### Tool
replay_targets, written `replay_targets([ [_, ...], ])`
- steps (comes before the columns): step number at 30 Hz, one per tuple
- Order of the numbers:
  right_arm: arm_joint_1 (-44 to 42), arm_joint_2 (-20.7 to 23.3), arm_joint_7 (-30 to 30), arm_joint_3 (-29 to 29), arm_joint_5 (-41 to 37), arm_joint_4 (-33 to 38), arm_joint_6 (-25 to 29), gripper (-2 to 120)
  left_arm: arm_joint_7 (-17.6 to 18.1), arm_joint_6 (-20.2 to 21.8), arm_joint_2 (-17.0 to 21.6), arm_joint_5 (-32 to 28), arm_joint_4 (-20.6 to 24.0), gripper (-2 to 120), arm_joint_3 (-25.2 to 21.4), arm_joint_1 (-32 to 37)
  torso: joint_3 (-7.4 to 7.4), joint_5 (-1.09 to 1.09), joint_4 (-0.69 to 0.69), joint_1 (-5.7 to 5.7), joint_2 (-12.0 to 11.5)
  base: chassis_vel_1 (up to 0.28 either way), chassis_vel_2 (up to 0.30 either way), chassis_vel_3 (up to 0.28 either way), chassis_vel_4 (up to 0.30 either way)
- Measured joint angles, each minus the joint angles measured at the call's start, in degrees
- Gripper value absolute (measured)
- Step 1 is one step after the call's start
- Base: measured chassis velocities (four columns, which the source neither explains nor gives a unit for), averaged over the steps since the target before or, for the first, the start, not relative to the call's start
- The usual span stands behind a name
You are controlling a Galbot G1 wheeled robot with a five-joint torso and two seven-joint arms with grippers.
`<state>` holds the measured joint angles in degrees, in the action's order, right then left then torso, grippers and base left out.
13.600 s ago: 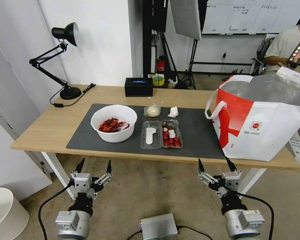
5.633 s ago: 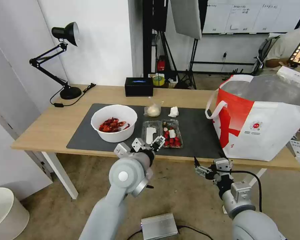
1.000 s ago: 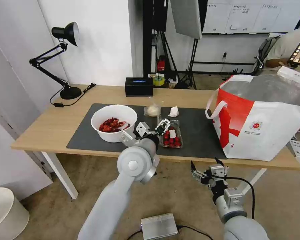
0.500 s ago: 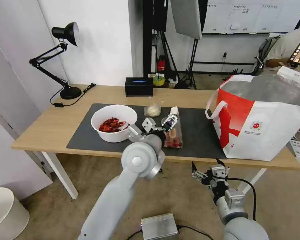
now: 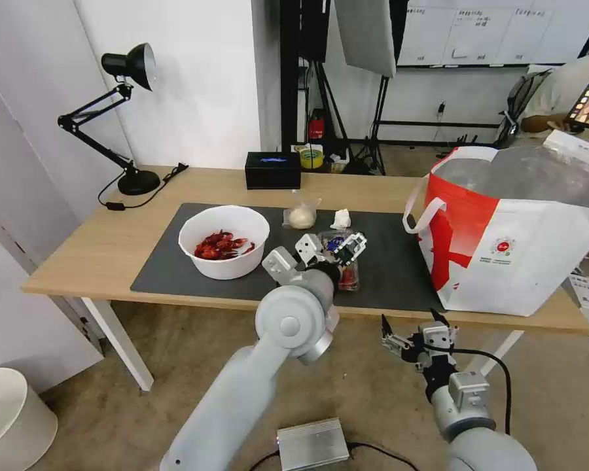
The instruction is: Pick up the trash from the table and place it into the takeout bag.
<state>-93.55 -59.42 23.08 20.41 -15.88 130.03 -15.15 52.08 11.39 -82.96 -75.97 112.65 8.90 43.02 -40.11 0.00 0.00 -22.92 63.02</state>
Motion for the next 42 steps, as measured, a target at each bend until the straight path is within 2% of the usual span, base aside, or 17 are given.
replay_targets([
  [3, -0.28, -0.02, 0.0, 0.16, 0.0, 0.22, 0.06, 100, -0.33, 0.75, 1.59, 1.46, -0.25, 75, 0.97, -0.39, 0.0, 0.0, 0.0, 0.0, 0.0, 0.0, 0.0, 0.0, 0.0],
  [6, -0.78, -0.2, -0.01, 0.58, 0.04, 0.52, 0.26, 100, -1.17, 2.37, 5.34, 3.19, 0.06, 61, 2.93, -0.76, 0.0, 0.0, 0.0, 0.0, 0.0, 0.0, 0.0, 0.0, 0.0],
  [7, -0.78, -0.2, -0.01, 0.58, 0.04, 0.52, 0.26, 100, -1.17, 2.37, 5.34, 3.19, 0.06, 61, 2.93, -0.76, 0.0, 0.0, 0.0, 0.0, 0.0, 0.0, 0.0, 0.0, 0.0],
  [10, -1.3, -0.34, -0.08, 1.41, 0.13, 0.86, 0.65, 100, -3.84, 3.19, 9.38, 6.19, 0.43, 45, 4.43, -0.62, 0.0, 0.0, 0.01, 0.0, 0.0, 0.0, 0.0, 0.0, 0.0],
  [11, -1.3, -0.34, -0.08, 1.41, 0.13, 0.86, 0.65, 100, -3.84, 3.19, 9.38, 6.19, 0.43, 45, 4.43, -0.62, 0.0, 0.0, 0.01, 0.0, 0.0, 0.0, 0.0, 0.0, 0.0],
  [15, -1.62, -0.38, -0.1, 1.99, -0.04, 1.31, 0.82, 100, -6.74, 3.64, 12.23, 9.36, 0.42, 27, 4.57, -0.4, 0.0, -0.01, 0.0, 0.0, 0.0, 0.0, 0.0, 0.0, 0.0],
  [16, -1.62, -0.38, -0.1, 1.99, -0.04, 1.31, 0.82, 100, -6.74, 3.64, 12.23, 9.36, 0.42, 27, 4.57, -0.4, 0.0, -0.01, 0.0, 0.0, 0.0, 0.0, 0.0, 0.0, 0.0],
  [23, -1.55, -1.18, -0.11, 1.54, -0.08, 1.4, 0.83, 100, -9.99, 4.7, 14.8, 11.13, 0.03, 0, 5.6, -2.43, 0.0, 0.0, 0.0, 0.0, 0.0, 0.0, 0.0, 0.0, 0.0],
  [34, -0.93, -0.78, 0.05, 2.46, -3.24, 1.93, 0.58, 100, -14.79, 4.8, 16.35, 11.91, -0.43, 0, 8.45, -2.99, 0.0, 0.0, 0.0, 0.0, 0.0, 0.0, 0.0, 0.0, 0.0],
  [39, -0.41, -0.5, 0.55, 3.08, -6.49, 2.56, 0.03, 100, -16.43, 4.81, 16.74, 12.07, -1.01, 0, 9.93, -3.38, 0.0, 0.0, 0.0, 0.0, 0.0, 0.0, 0.0, 0.0, 0.0],
  [42, 0.31, -0.1, 1.97, 3.51, -12.34, 3.64, -1.35, 100, -16.93, 4.81, 16.96, 12.14, -1.48, 0, 10.58, -3.72, 0.0, 0.0, 0.0, 0.0, 0.0, 0.0, 0.0, 0.0, 0.0],
])
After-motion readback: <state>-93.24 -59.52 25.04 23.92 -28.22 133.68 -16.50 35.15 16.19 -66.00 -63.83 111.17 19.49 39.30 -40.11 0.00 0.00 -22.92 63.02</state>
